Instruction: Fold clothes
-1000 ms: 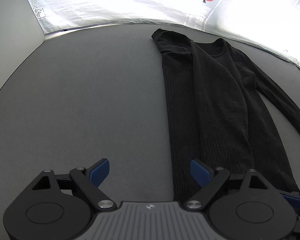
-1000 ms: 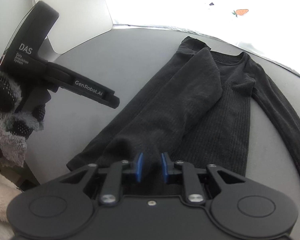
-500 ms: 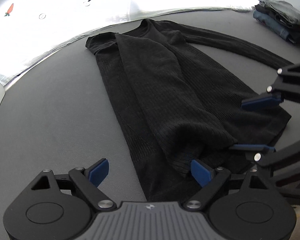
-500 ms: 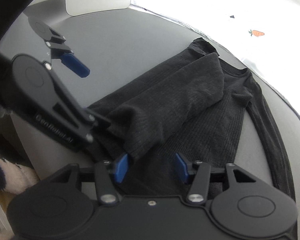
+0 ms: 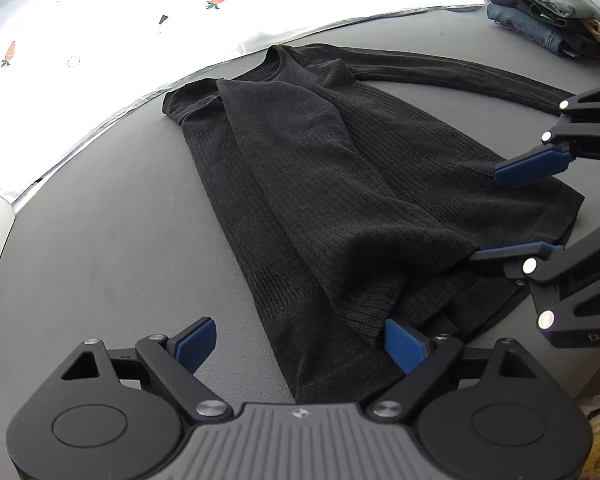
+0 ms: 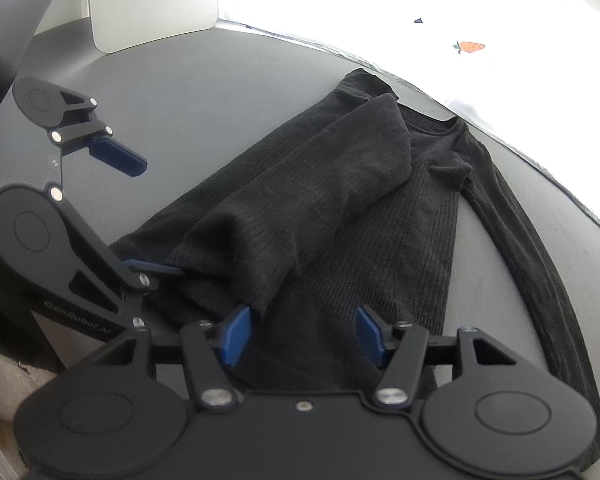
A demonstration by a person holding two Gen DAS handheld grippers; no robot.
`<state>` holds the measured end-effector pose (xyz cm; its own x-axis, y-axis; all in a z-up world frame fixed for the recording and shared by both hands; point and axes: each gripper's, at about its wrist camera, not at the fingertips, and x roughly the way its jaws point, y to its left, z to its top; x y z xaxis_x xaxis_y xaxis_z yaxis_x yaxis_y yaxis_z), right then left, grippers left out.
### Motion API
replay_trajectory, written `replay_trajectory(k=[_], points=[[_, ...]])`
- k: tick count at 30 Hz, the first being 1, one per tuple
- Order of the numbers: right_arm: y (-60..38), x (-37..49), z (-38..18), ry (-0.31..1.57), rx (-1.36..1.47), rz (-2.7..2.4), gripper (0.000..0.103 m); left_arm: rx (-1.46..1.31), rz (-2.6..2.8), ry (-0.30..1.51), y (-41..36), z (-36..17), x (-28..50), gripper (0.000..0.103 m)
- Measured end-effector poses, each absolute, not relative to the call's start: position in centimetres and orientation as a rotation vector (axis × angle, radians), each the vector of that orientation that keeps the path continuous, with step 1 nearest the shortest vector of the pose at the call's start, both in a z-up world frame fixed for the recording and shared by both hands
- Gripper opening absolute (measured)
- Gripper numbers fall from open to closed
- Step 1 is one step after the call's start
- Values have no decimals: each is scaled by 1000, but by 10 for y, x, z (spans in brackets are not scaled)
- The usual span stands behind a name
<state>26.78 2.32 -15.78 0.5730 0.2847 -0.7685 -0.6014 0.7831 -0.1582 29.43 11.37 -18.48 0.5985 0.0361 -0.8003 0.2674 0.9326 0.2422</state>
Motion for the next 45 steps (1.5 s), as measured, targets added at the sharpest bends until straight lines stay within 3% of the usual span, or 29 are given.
replay_trajectory(k=[25, 30, 36, 39, 43, 45], points=[[32, 258, -173, 794, -571, 545, 61, 194, 26, 939, 151, -177, 283, 91], [17, 266, -152, 804, -437, 559, 61, 149, -7, 942, 159, -169, 280, 91], [8, 293, -135, 816, -217, 523, 69, 96, -6, 881, 164, -150, 283, 95], [24, 300, -153, 841, -317, 506, 69, 54, 8, 870, 169, -148, 293, 96], [40, 295, -177, 880, -563, 482, 61, -3, 24, 861, 177, -145, 310, 98], [33, 296, -171, 878, -533, 495, 61, -41, 29, 850, 181, -143, 320, 98]])
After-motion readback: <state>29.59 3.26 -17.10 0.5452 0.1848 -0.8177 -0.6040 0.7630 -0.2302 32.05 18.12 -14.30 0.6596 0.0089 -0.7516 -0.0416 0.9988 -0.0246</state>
